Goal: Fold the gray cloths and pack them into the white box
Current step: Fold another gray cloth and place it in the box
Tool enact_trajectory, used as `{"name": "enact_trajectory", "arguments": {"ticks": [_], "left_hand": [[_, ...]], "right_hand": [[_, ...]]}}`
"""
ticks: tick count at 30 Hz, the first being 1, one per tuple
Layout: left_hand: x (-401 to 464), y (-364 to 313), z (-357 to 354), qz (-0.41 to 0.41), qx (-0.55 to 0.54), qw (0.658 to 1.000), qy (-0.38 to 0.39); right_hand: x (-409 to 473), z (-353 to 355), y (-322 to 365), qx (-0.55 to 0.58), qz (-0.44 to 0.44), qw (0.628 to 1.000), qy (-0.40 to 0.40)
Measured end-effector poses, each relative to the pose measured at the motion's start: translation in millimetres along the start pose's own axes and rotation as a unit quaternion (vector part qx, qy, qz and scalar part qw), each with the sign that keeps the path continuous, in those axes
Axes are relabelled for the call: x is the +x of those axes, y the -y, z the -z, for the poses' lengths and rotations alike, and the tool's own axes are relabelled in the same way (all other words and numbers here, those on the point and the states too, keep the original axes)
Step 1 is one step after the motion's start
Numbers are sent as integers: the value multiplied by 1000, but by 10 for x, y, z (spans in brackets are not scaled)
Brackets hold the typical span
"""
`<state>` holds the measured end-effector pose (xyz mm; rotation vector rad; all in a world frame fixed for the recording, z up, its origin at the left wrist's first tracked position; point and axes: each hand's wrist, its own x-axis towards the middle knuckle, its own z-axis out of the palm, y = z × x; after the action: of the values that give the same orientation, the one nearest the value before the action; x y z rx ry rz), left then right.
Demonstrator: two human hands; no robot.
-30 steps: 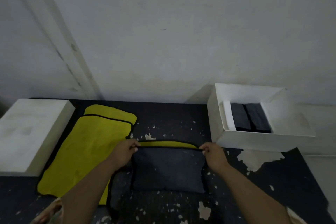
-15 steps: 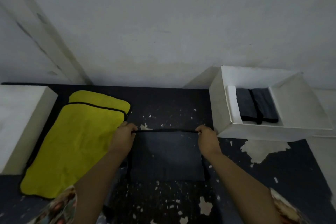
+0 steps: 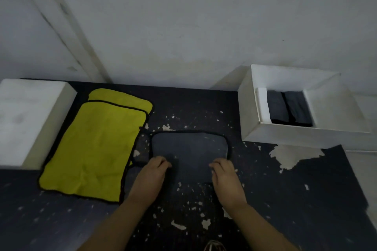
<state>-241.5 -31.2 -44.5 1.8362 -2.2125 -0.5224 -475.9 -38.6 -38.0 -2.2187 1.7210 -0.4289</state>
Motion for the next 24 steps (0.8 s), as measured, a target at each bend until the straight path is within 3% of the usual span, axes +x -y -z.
{"name": "enact_trajectory", "arguments": {"ticks": [5, 11, 24], "left_hand": [[-276, 41, 34, -62, 63, 996, -34], [-460, 133, 85, -33, 134, 990, -43], [-580, 93, 92, 29, 166, 985, -27]], "right_hand": [[-298, -6, -41, -19, -6, 998, 61], [-436, 109, -161, -37, -8, 997, 67], [-537, 90, -133, -25, -53, 996, 74]]}}
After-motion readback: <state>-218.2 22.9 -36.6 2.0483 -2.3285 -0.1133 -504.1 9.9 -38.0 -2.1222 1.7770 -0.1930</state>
